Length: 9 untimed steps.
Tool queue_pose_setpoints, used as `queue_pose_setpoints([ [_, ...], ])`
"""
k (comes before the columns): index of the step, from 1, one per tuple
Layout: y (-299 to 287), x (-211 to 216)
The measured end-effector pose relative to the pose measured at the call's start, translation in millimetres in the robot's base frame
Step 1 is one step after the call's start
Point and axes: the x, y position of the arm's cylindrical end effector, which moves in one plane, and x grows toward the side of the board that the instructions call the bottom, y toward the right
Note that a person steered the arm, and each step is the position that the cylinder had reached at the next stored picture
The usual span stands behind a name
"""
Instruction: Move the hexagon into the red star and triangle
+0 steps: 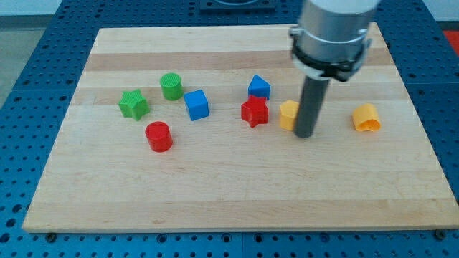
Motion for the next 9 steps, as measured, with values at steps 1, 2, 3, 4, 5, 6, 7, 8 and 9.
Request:
queue_pose_setpoints([
  [1, -34, 0],
  [2, -48, 0],
  [3, -47, 0],
  [4, -39, 0],
  [5, -15, 0],
  [6, 0, 0],
  [7, 0, -4],
  [8, 0, -10],
  [9, 2, -10],
])
